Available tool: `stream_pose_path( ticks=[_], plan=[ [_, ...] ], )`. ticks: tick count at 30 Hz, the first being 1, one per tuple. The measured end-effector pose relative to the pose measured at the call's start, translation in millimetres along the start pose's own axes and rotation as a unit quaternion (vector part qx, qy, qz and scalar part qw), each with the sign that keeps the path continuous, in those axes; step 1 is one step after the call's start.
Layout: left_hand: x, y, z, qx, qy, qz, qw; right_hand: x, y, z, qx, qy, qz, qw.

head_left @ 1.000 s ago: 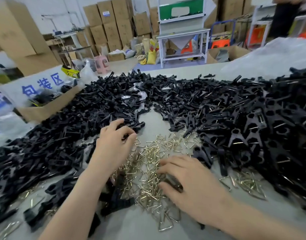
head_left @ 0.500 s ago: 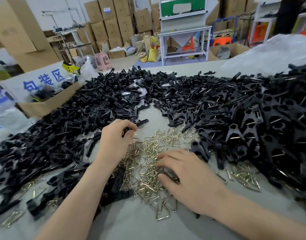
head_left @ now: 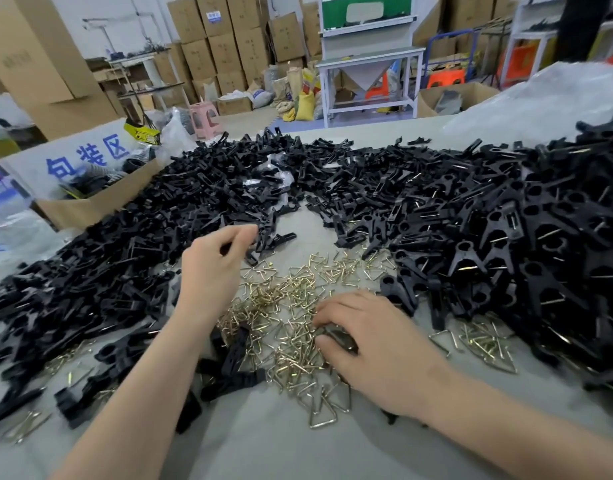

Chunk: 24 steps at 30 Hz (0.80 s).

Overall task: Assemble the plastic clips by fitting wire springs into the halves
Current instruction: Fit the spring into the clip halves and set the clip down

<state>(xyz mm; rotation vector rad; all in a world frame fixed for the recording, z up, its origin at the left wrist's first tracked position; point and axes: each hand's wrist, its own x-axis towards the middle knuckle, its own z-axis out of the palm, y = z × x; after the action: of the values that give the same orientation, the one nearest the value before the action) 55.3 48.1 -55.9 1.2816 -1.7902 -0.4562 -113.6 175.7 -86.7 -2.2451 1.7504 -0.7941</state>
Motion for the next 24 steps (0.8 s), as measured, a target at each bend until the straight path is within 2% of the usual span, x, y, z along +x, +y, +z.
stream_pose_path(
  ticks=[2,5,8,10,12,13,14,16,18,19,22,24],
  plan=[
    [7,-5,-12,0.023,0.017,-0.018,0.999,0,-1,-1,-0.007,-0.005,-0.003,1.0],
    [26,1,-13,0.111,0.02,0.012,0.994,1,-1,-2,-0.011,-0.015,-0.011,1.0],
    [45,16,18,0.232,-0.074,0.012,0.97,3,1,-2,-0.011,-0.027,-0.016,0.999],
    [49,19,43,0.328,-0.15,0.004,0.933,2,2,-2,-0.007,-0.02,-0.016,1.0],
    [48,17,59,0.392,-0.164,0.018,0.905,1,2,-2,-0.004,-0.008,-0.019,1.0],
    [47,18,62,0.4,-0.152,0.026,0.904,0,3,-3,0.001,-0.001,-0.021,1.0],
    [46,18,62,0.386,-0.137,0.029,0.912,0,4,-3,0.009,0.008,-0.022,1.0],
    [42,26,57,0.287,-0.103,0.02,0.952,-1,5,-4,0.044,0.039,-0.017,0.998],
    [29,38,48,0.118,-0.053,0.008,0.992,-3,7,-8,0.133,0.078,0.014,0.988],
    [18,46,44,0.031,-0.036,0.001,0.999,-2,9,-11,0.191,0.107,0.046,0.975],
    [-28,65,46,-0.212,-0.047,-0.036,0.975,2,17,-21,0.317,0.173,0.158,0.919],
    [-49,70,52,-0.271,-0.063,-0.052,0.959,4,23,-27,0.363,0.184,0.193,0.893]
  ],
)
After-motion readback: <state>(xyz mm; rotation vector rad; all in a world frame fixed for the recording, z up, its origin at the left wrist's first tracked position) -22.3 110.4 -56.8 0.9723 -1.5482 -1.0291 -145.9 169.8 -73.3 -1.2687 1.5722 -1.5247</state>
